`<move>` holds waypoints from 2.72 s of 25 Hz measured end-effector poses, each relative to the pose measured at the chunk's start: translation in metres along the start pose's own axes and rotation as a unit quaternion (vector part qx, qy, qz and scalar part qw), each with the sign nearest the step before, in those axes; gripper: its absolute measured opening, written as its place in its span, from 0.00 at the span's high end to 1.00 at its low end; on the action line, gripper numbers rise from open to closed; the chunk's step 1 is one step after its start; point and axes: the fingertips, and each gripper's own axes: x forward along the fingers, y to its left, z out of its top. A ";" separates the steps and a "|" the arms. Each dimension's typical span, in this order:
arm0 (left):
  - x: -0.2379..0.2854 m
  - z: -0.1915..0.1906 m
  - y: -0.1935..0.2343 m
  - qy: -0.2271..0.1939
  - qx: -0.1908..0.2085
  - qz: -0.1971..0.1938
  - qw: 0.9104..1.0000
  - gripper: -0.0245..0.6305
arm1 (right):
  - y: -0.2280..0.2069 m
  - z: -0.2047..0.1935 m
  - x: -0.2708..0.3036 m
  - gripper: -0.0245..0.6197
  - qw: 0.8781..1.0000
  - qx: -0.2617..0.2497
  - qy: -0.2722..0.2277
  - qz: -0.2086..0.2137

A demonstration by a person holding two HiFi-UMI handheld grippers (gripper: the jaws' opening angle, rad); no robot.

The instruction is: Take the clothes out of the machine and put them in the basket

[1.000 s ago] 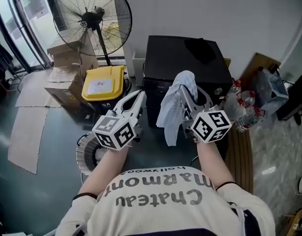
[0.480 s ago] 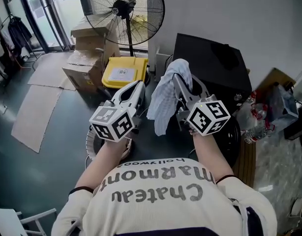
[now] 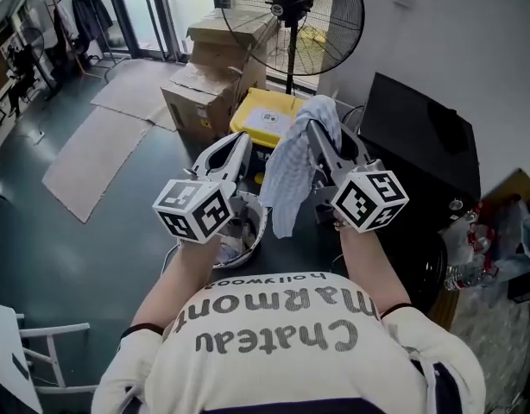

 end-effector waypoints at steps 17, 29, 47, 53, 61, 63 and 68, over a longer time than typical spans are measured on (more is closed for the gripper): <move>-0.092 0.035 0.137 -0.070 0.026 0.222 0.972 0.95 | 0.106 -0.060 0.151 0.79 0.969 0.069 0.024 0.236; -0.104 0.055 0.188 -0.108 0.047 0.342 0.932 0.95 | 0.142 -0.069 0.224 0.79 0.924 0.059 0.021 0.378; -0.075 0.040 0.225 -0.112 0.041 0.399 0.909 0.95 | 0.093 -0.124 0.284 0.79 0.912 0.108 0.077 0.388; -0.070 0.035 0.231 -0.108 0.047 0.413 0.903 0.95 | 0.084 -0.142 0.294 0.79 0.909 0.116 0.092 0.390; -0.078 0.016 0.242 -0.107 0.037 0.438 0.892 0.95 | 0.083 -0.187 0.300 0.79 0.902 0.116 0.133 0.394; -0.084 0.011 0.244 -0.108 0.032 0.444 0.889 0.95 | 0.086 -0.198 0.298 0.79 0.900 0.114 0.144 0.394; -0.090 -0.002 0.249 -0.104 0.018 0.456 0.884 0.95 | 0.086 -0.221 0.299 0.79 0.895 0.118 0.169 0.395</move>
